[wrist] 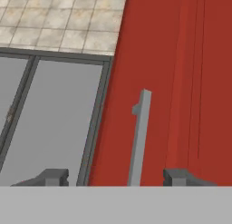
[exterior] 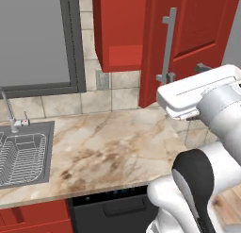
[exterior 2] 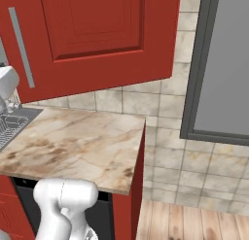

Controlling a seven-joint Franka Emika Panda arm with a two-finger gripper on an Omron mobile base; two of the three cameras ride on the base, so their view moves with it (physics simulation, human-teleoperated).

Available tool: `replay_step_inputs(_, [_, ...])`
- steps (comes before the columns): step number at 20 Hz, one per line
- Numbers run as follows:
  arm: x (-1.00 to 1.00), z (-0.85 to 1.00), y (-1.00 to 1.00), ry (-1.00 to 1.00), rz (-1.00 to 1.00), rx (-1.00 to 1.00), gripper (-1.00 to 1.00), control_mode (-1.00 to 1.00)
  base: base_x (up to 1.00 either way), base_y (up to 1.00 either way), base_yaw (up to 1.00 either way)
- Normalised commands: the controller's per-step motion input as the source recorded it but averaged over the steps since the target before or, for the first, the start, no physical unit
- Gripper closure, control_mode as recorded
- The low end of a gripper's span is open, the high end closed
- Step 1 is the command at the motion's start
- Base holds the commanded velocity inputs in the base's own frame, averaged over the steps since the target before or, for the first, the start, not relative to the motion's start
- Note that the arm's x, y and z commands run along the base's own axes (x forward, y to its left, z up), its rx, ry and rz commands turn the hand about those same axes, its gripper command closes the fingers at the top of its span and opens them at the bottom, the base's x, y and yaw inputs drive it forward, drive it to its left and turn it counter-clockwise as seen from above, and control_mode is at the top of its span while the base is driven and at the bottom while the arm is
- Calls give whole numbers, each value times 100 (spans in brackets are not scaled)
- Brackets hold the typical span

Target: Move the condiment bottle and shaker from the cabinet to the dining counter.

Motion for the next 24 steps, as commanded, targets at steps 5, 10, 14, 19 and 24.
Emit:
replay_step_inputs(5, [-77,0,31,-1,4,-5,-100,-100,0,0,0])
replay_step_inputs(10, [5,0,53,12,-14,-10,-100,-100,0,0,0])
replay_step_inputs(14, [58,0,32,12,-25,-18,-100,-100,0,0,0])
replay_step_inputs(19, [70,0,11,3,-32,-21,-100,-100,0,0,0])
replay_step_inputs(24, [55,-7,4,1,-32,-23,-100,-100,0,0,0])
